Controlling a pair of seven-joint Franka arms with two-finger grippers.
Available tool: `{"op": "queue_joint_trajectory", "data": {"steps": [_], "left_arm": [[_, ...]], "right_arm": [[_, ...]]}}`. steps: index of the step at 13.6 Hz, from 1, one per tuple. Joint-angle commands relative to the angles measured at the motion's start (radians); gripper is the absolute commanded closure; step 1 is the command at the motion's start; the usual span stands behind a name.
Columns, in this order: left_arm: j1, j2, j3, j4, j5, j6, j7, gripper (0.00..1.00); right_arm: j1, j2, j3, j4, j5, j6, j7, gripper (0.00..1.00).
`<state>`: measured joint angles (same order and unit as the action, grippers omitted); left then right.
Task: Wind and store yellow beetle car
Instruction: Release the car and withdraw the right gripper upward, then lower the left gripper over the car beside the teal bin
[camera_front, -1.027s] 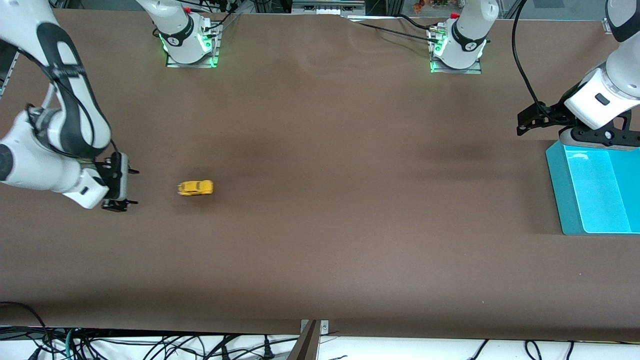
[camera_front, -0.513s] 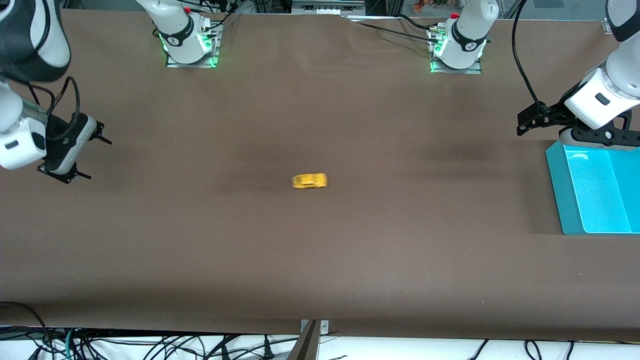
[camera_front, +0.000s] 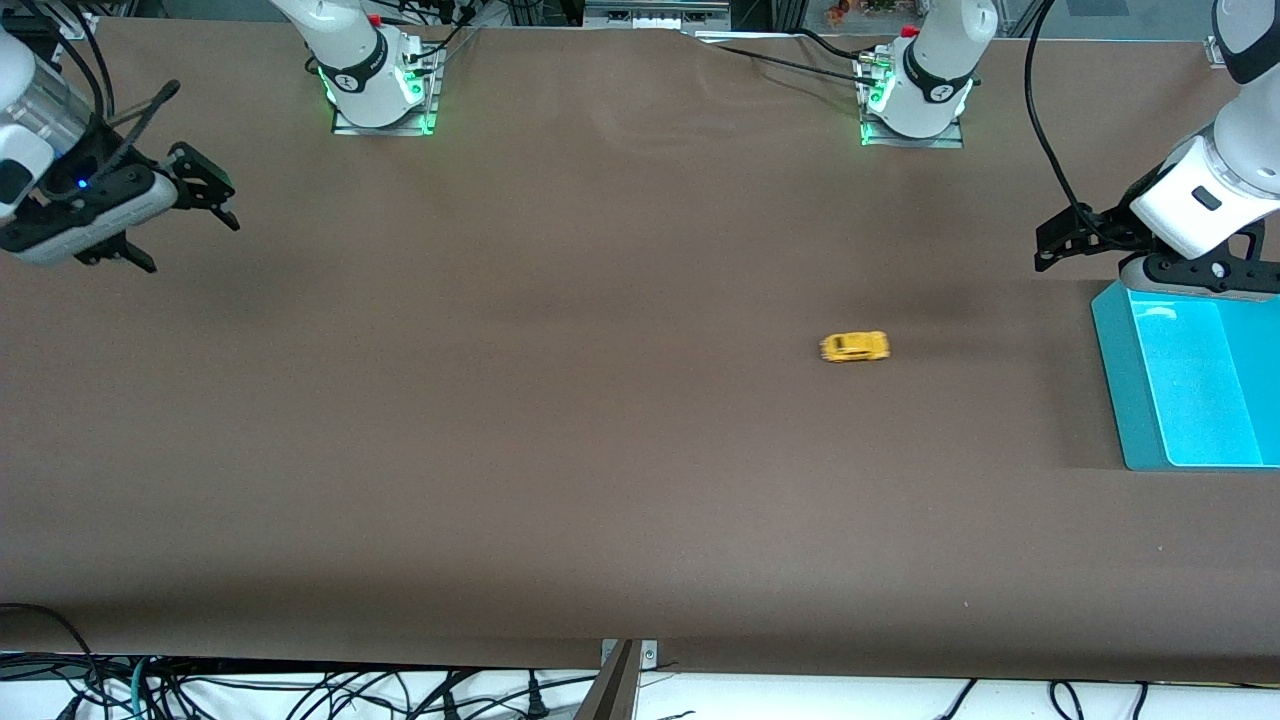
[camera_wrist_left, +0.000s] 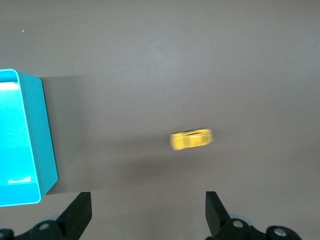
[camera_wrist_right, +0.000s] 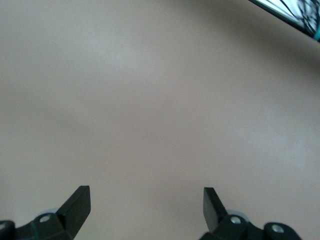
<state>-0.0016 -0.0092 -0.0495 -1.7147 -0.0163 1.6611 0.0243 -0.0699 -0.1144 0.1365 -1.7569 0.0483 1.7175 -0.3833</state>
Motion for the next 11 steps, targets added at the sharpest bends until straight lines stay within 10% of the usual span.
{"op": "queue_joint_trajectory", "data": {"steps": [1, 11], "left_arm": [[0.002, 0.009, -0.001, 0.026, -0.004, -0.035, 0.002, 0.0], [-0.002, 0.047, -0.003, 0.023, 0.012, -0.072, 0.326, 0.0]], "right_arm": [[0.036, -0.047, -0.075, -0.019, -0.008, -0.027, 0.112, 0.0], [0.053, -0.059, -0.153, -0.03, -0.022, -0.053, 0.087, 0.0]]}}
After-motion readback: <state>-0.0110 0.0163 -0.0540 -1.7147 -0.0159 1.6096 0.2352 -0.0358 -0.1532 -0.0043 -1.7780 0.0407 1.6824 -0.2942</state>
